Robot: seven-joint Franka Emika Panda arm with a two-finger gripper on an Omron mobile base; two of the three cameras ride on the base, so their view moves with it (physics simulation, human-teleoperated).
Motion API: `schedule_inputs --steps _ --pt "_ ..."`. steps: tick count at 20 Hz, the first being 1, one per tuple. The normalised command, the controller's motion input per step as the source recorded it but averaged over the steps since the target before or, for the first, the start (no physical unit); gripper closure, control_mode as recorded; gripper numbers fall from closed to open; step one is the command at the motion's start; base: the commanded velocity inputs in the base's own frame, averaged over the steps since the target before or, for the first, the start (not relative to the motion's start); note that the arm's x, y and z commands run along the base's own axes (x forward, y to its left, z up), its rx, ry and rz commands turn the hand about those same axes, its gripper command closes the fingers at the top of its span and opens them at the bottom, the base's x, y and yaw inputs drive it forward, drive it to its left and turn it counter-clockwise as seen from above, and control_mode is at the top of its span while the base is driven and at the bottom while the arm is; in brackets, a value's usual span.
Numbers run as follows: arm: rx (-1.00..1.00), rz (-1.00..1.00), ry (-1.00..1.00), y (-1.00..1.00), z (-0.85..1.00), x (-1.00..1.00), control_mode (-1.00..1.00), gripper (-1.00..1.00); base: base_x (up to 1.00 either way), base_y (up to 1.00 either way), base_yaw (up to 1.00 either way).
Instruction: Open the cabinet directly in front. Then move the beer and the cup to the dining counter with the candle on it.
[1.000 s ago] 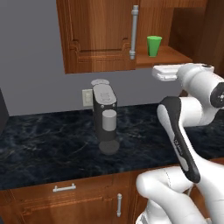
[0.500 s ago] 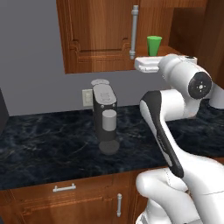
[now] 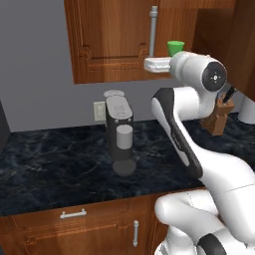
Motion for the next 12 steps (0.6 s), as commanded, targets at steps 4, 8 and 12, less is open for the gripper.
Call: schedule_inputs --steps 4,8,12 --pt "0.0 0.08 0.05 0.25 0.08 0.65 -1.0 -1.0 0.0 0.0 0.0" --pt "0.0 0.05 0.07 0.02 0.08 0.87 -1.0 -1.0 0.0 0.0 0.0" --pt "0.02 0.0 0.06 -0.21 0.01 0.71 -1.0 -1.0 0.0 0.0 0.0"
